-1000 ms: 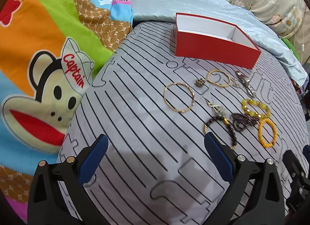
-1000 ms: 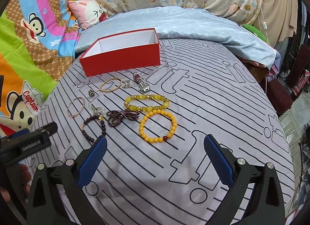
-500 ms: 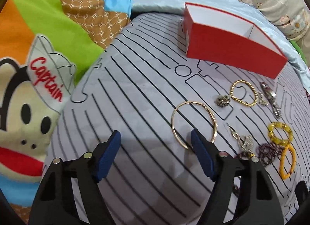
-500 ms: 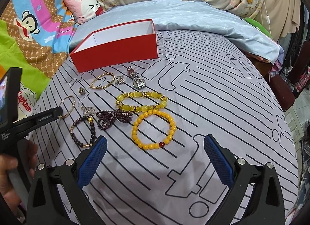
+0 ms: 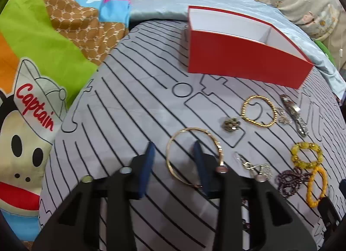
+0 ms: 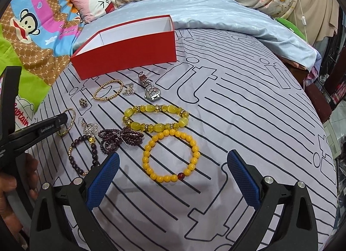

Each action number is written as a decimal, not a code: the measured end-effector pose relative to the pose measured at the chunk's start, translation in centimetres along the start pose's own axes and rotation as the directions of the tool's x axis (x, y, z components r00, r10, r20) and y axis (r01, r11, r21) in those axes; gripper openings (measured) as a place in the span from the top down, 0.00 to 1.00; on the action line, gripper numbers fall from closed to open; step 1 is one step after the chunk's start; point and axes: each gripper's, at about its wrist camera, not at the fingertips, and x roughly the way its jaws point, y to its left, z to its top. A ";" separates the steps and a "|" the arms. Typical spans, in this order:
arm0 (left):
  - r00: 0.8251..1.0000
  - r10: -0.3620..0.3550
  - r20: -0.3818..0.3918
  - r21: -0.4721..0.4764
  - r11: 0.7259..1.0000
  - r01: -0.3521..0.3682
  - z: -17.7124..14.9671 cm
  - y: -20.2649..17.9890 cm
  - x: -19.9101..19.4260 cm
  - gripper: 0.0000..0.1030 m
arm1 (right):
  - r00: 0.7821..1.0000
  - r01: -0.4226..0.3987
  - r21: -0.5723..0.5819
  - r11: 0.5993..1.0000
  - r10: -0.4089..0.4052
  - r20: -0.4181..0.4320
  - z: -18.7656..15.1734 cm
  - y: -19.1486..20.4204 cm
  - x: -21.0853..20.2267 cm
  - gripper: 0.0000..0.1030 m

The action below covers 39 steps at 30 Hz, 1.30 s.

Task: Organize jewelry
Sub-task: 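Lower the left tool onto the thin gold bangle and close on it, then close the right tool on the orange bead bracelet while the left tool holds the gold bangle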

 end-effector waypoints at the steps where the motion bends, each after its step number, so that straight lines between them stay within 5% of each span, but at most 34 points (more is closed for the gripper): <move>1: 1.000 -0.005 -0.001 0.002 1.000 0.005 0.0 -0.1 0.0 0.77 | 1.000 -0.001 0.000 1.000 0.001 0.000 0.0 0.0 0.0 0.05; 5: 0.999 -0.044 -0.011 -0.002 0.999 0.044 -0.1 -0.4 -0.1 0.94 | 1.000 0.000 -0.001 1.000 0.000 -0.004 0.0 -0.1 0.3 0.07; 15: 0.996 -0.086 -0.024 -0.019 0.996 0.085 -0.9 -0.4 -1.2 0.99 | 1.000 0.000 0.009 1.000 0.000 -0.009 0.1 -0.8 0.6 0.16; 25: 0.992 -0.128 0.002 -0.022 0.992 0.128 -1.7 -0.1 -4.6 0.99 | 1.000 0.010 0.028 1.000 -0.009 -0.009 0.5 -2.1 1.2 0.36; 37: 0.990 -0.142 -0.013 -0.041 0.989 0.141 -2.1 0.9 -4.2 0.98 | 0.999 0.034 0.011 0.999 -0.034 -0.026 0.2 -2.0 2.5 0.46; 39: 0.990 -0.138 -0.023 -0.043 0.990 0.137 -1.9 0.9 -3.3 0.79 | 0.999 0.037 0.010 0.999 -0.037 -0.025 0.2 -1.9 2.5 0.46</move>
